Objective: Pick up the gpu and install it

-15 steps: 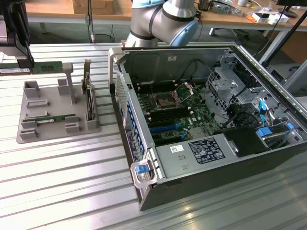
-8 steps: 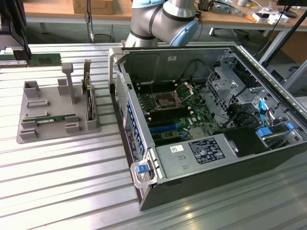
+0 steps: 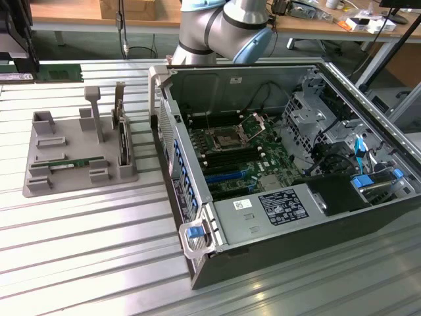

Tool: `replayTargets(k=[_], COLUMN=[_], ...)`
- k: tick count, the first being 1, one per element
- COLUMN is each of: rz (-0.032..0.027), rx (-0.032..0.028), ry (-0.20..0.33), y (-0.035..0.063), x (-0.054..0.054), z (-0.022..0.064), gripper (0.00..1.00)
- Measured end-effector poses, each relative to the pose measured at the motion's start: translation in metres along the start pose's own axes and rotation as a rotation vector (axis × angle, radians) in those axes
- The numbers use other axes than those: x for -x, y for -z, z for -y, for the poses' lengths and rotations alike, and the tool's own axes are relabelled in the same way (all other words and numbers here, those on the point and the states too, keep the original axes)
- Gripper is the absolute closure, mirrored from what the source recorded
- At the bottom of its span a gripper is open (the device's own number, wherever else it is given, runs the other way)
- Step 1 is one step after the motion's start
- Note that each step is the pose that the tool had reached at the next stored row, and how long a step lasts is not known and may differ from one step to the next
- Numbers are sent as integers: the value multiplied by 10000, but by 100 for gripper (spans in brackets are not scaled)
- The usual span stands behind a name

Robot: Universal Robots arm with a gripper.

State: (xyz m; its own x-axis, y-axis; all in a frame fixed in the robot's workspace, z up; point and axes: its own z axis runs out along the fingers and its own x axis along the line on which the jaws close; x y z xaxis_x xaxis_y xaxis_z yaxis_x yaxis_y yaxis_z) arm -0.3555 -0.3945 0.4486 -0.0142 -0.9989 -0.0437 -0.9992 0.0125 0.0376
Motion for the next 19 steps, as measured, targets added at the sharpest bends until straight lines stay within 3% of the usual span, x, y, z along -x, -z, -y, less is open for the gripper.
replayTargets(k=[16,19], rz=[36,40], rx=[1,0], ry=[1,2], y=[291,304], x=[13,13], z=[-11,-11], gripper=[88,88])
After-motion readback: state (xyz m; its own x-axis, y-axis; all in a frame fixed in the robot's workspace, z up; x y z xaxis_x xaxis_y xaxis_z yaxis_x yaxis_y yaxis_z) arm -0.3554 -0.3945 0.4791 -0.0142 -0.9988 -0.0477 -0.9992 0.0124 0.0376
